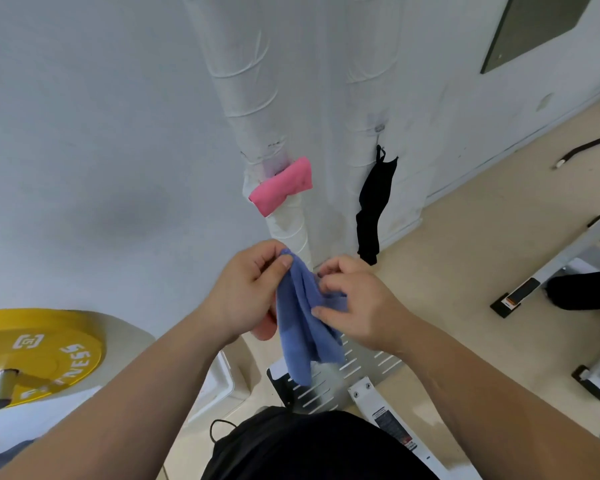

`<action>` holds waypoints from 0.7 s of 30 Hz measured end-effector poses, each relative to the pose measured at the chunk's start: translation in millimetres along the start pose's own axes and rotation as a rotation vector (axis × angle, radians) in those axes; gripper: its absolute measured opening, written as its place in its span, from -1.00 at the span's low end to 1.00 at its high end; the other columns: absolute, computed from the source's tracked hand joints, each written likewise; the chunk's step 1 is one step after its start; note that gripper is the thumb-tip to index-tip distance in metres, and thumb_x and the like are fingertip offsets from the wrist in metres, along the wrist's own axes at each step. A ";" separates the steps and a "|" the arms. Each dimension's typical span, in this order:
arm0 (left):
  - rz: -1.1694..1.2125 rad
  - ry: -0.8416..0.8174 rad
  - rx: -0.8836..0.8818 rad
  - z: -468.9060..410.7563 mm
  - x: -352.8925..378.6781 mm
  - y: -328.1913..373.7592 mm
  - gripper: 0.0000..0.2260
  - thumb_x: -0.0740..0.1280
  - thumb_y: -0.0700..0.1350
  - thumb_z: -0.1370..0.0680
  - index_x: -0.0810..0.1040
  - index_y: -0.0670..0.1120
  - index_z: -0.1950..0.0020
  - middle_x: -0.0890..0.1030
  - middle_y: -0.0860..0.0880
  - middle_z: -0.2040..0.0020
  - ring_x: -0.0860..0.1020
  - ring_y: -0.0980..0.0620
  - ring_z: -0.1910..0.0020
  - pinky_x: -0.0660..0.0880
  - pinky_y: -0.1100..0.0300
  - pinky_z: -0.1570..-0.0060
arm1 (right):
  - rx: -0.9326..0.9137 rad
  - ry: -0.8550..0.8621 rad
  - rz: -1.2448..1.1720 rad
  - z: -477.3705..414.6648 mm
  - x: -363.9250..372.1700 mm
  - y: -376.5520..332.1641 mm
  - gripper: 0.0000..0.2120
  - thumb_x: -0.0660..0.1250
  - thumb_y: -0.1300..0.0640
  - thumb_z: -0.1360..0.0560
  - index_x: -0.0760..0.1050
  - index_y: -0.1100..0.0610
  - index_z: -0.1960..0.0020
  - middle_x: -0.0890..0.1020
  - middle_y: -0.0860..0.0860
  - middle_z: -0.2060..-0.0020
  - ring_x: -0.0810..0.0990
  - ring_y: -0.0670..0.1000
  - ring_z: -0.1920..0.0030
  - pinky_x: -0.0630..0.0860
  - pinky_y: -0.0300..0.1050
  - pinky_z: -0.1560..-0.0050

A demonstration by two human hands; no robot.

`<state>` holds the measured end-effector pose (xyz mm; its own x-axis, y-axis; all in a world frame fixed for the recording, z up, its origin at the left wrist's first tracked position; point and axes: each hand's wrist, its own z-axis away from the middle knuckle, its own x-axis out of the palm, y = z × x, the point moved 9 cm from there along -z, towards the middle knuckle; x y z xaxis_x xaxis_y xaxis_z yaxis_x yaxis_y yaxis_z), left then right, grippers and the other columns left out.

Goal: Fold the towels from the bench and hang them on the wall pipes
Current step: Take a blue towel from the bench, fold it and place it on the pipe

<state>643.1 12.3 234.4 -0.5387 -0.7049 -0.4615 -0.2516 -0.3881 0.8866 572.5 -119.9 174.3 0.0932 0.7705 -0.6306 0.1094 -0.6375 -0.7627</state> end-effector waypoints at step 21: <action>-0.048 0.404 -0.149 -41.8 -117.6 -62.4 -0.77 0.18 0.01 -0.66 0.50 -0.06 0.11 0.44 -0.07 0.19 0.38 -0.05 0.16 0.40 -0.02 0.07 | 0.121 -0.106 0.499 18.3 -84.7 46.5 -0.75 0.26 -0.06 -0.63 0.63 0.05 0.05 0.61 -0.08 0.03 0.50 -0.03 -0.05 0.42 -0.08 -0.09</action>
<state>755.7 94.6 232.0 -0.1639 -0.8484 -0.5034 -0.1337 -0.4865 0.8634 551.6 -214.7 189.7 0.0032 0.3735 -0.9276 -0.0383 -0.9269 -0.3733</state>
